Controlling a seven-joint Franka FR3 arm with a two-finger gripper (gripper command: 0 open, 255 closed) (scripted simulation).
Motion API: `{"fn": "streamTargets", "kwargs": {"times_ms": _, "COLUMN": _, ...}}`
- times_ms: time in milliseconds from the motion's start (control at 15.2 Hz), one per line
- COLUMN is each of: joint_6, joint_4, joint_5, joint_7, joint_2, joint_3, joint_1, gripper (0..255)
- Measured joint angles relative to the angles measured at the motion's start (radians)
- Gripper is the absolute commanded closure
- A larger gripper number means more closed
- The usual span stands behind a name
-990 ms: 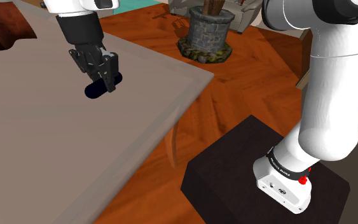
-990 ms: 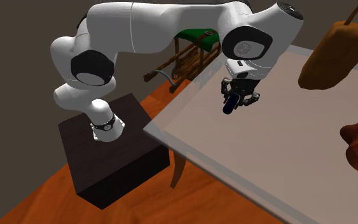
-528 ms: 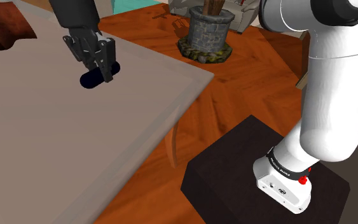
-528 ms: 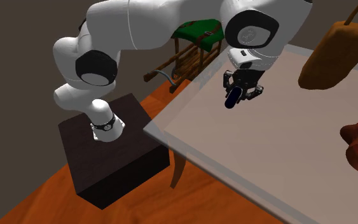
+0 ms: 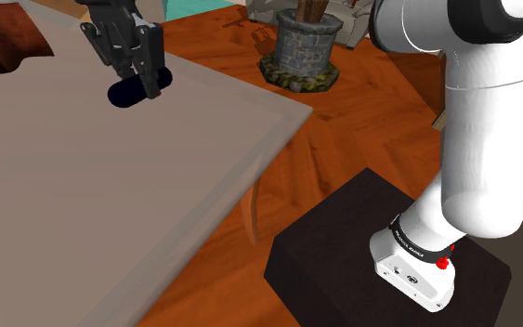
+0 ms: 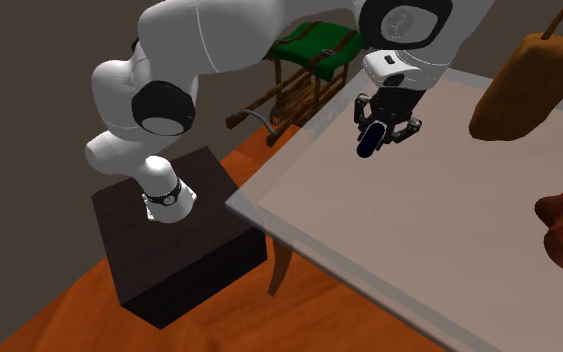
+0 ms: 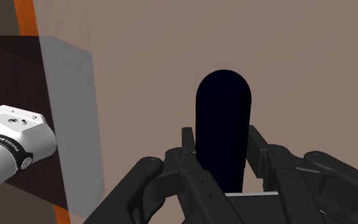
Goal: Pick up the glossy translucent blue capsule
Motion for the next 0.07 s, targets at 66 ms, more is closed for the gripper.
{"fn": "streamTargets", "kwargs": {"times_ms": 66, "joint_6": -0.016, "joint_4": 0.025, "joint_5": -0.005, "joint_7": 0.000, "joint_2": 0.007, "joint_3": -0.003, "joint_1": 0.012, "gripper": 255}}
